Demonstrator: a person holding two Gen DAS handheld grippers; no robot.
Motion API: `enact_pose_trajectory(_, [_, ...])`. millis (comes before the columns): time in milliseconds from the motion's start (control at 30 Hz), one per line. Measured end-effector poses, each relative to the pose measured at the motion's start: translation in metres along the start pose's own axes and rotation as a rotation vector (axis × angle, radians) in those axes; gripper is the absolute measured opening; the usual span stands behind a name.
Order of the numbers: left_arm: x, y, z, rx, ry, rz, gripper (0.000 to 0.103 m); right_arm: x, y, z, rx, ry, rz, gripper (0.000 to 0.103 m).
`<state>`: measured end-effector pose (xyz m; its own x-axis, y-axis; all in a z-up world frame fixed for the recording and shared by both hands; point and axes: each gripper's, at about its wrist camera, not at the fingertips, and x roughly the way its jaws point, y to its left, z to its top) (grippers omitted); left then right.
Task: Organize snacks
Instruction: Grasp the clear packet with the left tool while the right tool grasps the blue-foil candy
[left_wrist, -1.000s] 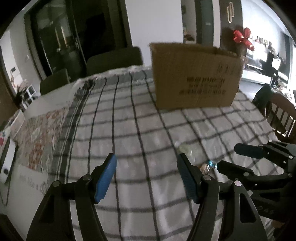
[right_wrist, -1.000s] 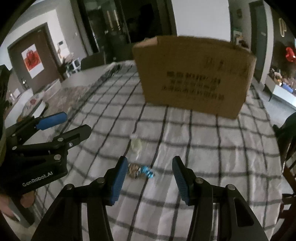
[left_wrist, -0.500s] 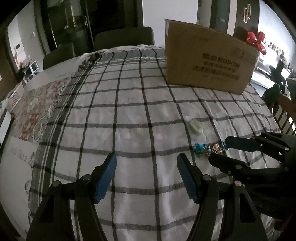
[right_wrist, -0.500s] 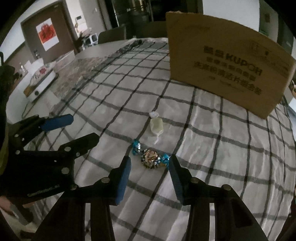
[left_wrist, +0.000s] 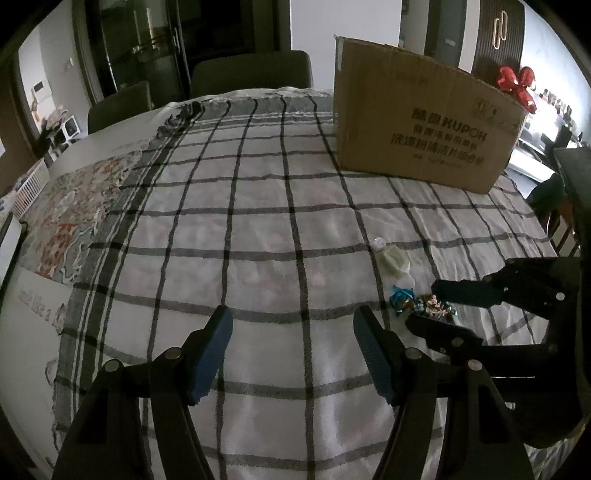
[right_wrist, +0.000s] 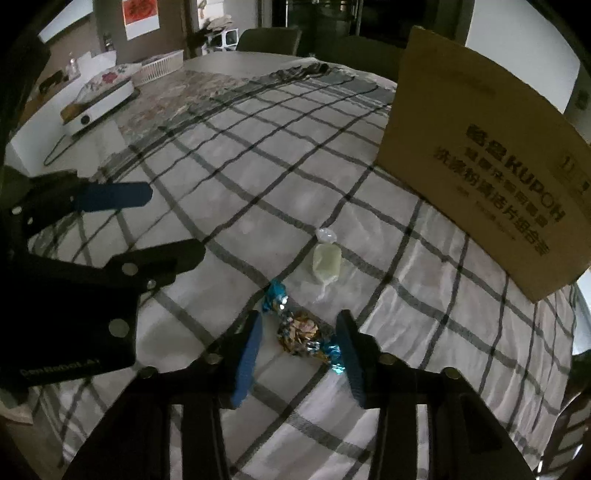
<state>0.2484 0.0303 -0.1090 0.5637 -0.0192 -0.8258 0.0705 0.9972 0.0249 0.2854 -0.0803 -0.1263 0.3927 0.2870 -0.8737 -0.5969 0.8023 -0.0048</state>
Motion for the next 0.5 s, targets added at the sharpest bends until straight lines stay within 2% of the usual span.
enact_pose_trajectory(200, [0.0, -0.005, 0.002, 0.009, -0.002, 0.003, 0.067, -0.003, -0.005, -0.006, 0.053, -0.034, 0.015, 0.027])
enact_pose_trajectory(500, [-0.003, -0.025, 0.012, 0.027, -0.025, -0.061, 0.067, -0.036, -0.028, -0.02, 0.221, -0.159, -0.075, 0.027])
